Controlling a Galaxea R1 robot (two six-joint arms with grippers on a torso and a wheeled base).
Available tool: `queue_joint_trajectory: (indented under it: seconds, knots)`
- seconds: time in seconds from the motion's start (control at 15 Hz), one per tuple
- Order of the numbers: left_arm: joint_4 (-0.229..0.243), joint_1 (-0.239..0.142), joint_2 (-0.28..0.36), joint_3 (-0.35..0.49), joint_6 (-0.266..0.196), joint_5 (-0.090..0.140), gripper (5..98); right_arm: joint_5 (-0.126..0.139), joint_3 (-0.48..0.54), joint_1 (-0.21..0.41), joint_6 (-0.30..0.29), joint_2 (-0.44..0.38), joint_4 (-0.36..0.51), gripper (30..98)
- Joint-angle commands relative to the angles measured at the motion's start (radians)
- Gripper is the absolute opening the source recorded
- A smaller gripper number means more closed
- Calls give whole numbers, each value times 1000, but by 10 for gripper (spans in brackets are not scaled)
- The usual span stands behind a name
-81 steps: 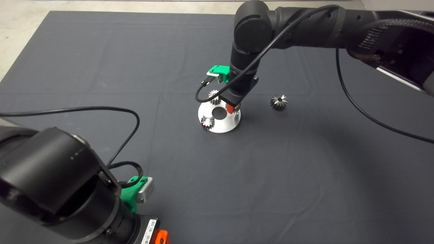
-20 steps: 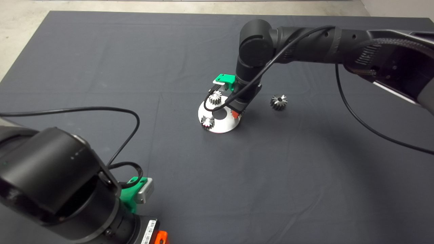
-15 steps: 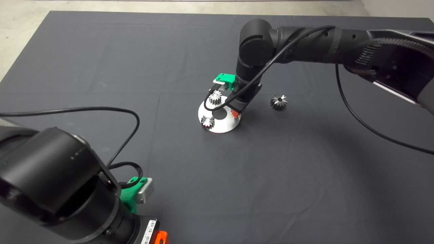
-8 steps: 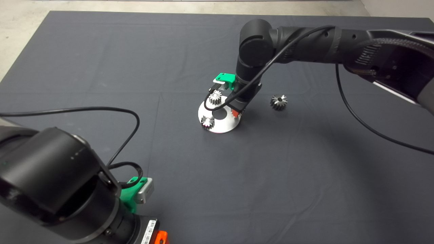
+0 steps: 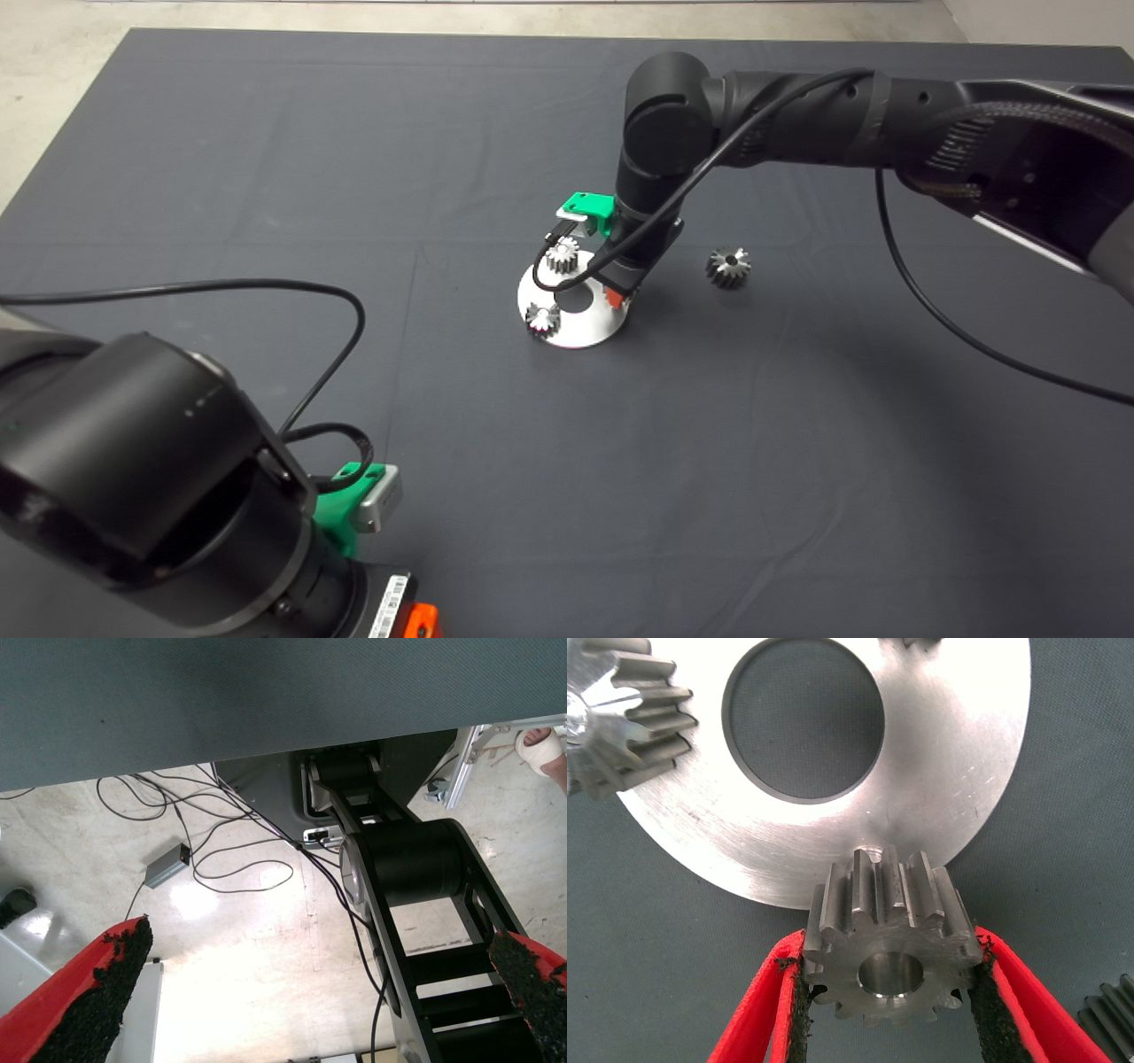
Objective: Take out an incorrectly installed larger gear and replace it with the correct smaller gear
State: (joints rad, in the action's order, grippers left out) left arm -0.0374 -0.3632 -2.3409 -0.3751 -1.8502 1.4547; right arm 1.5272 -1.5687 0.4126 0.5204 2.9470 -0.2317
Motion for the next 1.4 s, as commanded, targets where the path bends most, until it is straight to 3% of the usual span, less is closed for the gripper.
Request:
queue_joint_trajectory:
  seconds: [0.0, 1.33]
  knots:
    - [19, -10, 1, 13, -4, -2, 982, 125, 7, 17, -2, 24, -28, 395]
    - [19, -10, 2, 13, -5, -2, 982, 126, 4, 17, -2, 19, -62, 395]
